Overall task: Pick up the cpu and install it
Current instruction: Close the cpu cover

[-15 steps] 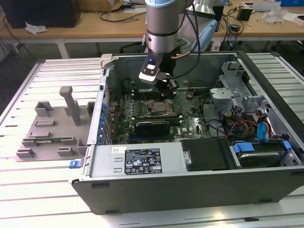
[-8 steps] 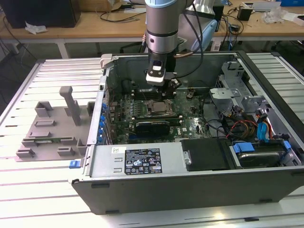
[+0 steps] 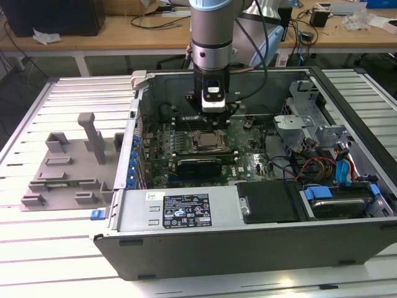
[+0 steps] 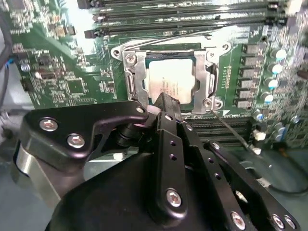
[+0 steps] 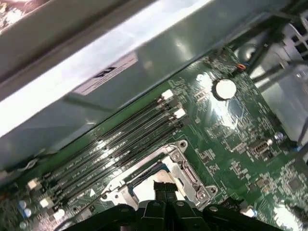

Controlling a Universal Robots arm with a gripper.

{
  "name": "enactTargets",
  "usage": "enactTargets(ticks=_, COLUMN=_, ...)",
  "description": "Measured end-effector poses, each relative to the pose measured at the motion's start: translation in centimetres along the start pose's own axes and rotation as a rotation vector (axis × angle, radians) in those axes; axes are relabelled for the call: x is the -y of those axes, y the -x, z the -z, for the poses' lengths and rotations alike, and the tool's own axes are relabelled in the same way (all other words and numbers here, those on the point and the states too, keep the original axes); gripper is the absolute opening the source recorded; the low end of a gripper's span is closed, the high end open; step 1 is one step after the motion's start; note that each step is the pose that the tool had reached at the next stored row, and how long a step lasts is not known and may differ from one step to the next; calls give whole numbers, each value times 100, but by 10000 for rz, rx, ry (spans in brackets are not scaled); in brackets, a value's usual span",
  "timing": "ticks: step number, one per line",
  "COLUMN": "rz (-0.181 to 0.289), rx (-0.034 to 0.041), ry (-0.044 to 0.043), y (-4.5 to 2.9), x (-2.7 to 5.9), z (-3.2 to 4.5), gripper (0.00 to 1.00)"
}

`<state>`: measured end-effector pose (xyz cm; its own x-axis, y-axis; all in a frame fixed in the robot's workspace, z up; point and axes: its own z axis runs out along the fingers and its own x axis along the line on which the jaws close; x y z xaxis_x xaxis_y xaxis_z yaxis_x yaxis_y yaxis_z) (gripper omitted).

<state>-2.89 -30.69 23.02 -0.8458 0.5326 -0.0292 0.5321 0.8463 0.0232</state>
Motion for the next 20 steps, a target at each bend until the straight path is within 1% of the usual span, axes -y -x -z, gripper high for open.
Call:
enactTargets(ticks=2, rz=431, rx=3, ry=-8, y=0, x=0, z=-1, gripper=11)
enactTargets(ticks=7, rz=2181, rx=63, ry=-121, y=0, x=0, z=-3, gripper=11)
enactTargets(ticks=11, rz=2941, rx=90, ry=-172, y=0, x=0, z=-5, gripper=11)
enactTargets(ticks=12, rz=3198, rx=95, ry=-182, y=0, x=0, z=-6, gripper=11)
enactTargets(ticks=13, rz=3379, rx=99, ry=-187, y=0, x=0, z=-6, gripper=11)
enactTargets(ticks=15, rz=4060, rx=101, ry=-181, y=0, x=0, z=-12, gripper=11)
enactTargets(ticks=17, rz=4419, rx=101, ry=-174, y=0, x=0, z=-15, gripper=11)
enactTargets(ticks=19, rz=4882, rx=101, ry=-166, y=-1, x=0, z=-19, gripper=11)
enactTargets(ticks=20, rz=5138, rx=112, ry=-191, y=-4, x=1, z=-22, gripper=11)
